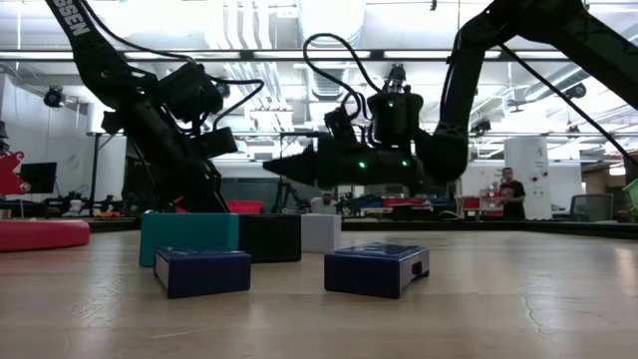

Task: Pick & Place Office items
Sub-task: Put the top white black charger adapter into the green bin

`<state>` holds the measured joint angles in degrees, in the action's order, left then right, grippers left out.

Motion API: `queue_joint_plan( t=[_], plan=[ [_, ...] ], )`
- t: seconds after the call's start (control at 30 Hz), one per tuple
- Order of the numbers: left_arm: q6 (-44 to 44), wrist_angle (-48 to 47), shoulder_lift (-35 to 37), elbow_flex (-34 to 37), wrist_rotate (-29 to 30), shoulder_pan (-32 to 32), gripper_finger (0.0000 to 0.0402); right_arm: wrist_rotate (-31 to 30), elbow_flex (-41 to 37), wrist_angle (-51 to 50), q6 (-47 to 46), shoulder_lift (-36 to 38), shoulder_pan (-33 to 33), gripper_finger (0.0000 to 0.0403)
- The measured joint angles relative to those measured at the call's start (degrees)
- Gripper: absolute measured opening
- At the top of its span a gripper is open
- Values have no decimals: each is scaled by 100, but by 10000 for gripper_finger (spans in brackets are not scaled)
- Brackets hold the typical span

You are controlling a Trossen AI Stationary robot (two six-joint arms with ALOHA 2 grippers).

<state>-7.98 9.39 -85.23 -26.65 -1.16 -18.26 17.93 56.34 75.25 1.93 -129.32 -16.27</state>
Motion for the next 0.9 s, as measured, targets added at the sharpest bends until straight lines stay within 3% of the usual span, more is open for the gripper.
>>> queue_joint_plan(
  t=[0.2, 0.27, 0.37, 0.5, 0.9],
  plan=[
    [1, 0, 0, 0, -16, 0, 266, 7, 254, -345, 39, 39, -3, 260],
    [1, 2, 0, 0, -16, 0, 267, 7, 321, -589, 471, 48, -18, 260],
    [1, 1, 2, 0, -30, 0, 267, 3, 408, -1286, 1043, 48, -37, 260],
    [1, 0, 4, 0, -38, 0, 266, 4, 543, -2059, 1083, 46, -39, 260],
    [-1, 0, 7, 0, -38, 0, 266, 52, 397, -2203, 852, 149, -137, 260]
  ],
)
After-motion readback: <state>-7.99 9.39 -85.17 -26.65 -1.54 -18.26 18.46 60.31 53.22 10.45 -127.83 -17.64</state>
